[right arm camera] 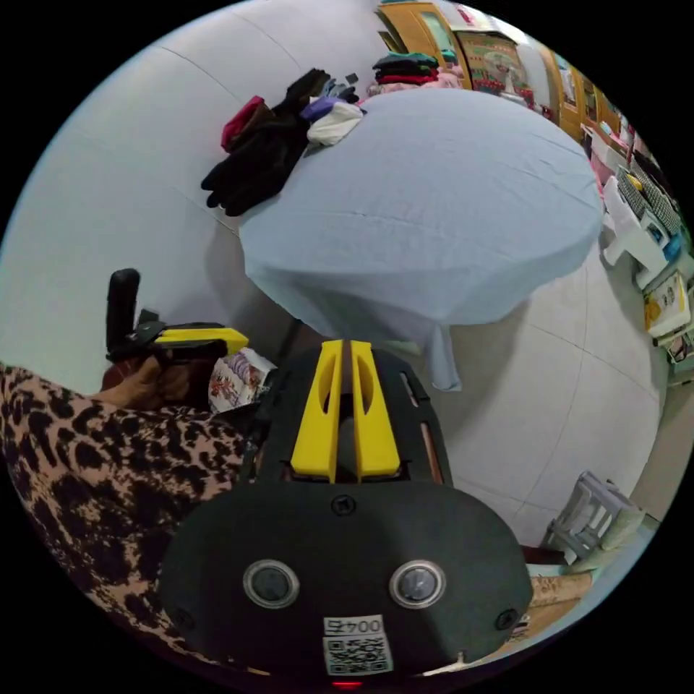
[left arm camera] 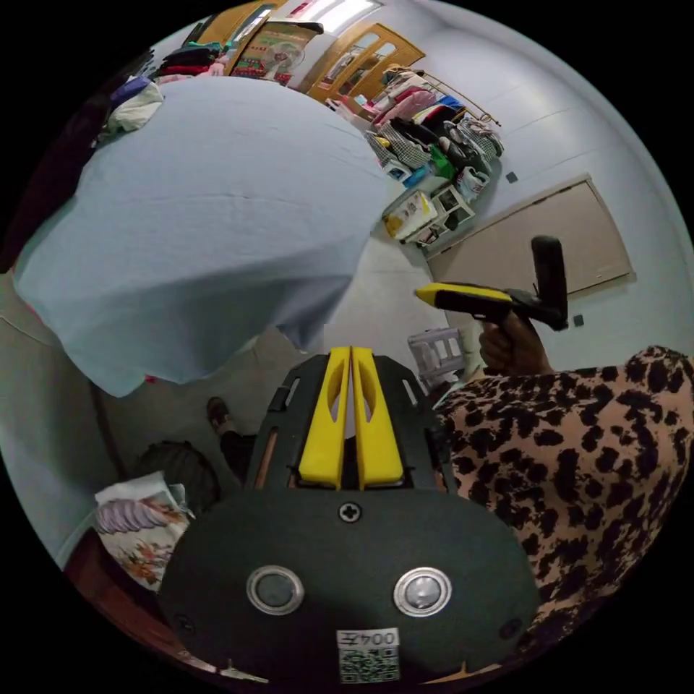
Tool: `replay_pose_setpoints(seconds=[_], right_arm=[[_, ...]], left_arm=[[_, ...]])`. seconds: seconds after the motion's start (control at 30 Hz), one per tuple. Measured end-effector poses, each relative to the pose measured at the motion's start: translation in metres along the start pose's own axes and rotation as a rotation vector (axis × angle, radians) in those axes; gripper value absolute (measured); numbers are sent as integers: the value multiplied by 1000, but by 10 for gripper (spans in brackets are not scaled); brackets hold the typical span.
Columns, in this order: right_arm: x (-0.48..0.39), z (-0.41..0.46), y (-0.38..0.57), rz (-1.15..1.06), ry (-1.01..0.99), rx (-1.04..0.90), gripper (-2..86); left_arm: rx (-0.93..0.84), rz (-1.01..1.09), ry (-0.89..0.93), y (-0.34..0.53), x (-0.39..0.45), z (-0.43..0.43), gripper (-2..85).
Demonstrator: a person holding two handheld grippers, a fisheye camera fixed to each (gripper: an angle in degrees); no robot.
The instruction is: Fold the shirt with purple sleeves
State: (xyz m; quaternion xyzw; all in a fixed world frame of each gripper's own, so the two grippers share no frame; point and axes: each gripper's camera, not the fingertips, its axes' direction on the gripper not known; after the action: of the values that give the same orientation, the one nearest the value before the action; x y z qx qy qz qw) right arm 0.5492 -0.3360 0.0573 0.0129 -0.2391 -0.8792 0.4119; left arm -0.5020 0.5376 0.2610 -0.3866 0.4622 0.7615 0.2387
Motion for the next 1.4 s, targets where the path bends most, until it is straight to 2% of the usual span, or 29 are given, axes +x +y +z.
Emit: replay_pose_setpoints(seconds=[0.1,0.23,0.33,0.53,0.63,0.8,0.97,1.13,1.4], right_arm=[[-17,0,-68,30,19,-74,61],[-38,-6,-153,5,155,-210,67],[-41,-10,-204,-18,202,-351,75],[-44,-33,-267,-115,295,-501,67],[-46,-50,-285,-176,342,-553,6],[-47,-89,-299,-206,276,-666,-5],[-61,-128,-299,-258,282,-677,-7],[-93,-159,-293,-296,397,-685,-7],[-134,-188,-289,-195,573,-689,-6]], left_arm=[[32,-5,18,-33,-55,-63,1],[63,-33,24,-79,-113,-139,1],[47,-36,-8,-113,-142,-175,1],[57,-131,-17,-172,-177,-226,2],[77,-164,-59,-197,-180,-252,2],[57,-215,-132,-238,-185,-286,2],[43,-242,-208,-279,-194,-315,2],[-20,-203,-233,-329,-218,-337,2],[-171,-88,-230,-397,-261,-354,2]])
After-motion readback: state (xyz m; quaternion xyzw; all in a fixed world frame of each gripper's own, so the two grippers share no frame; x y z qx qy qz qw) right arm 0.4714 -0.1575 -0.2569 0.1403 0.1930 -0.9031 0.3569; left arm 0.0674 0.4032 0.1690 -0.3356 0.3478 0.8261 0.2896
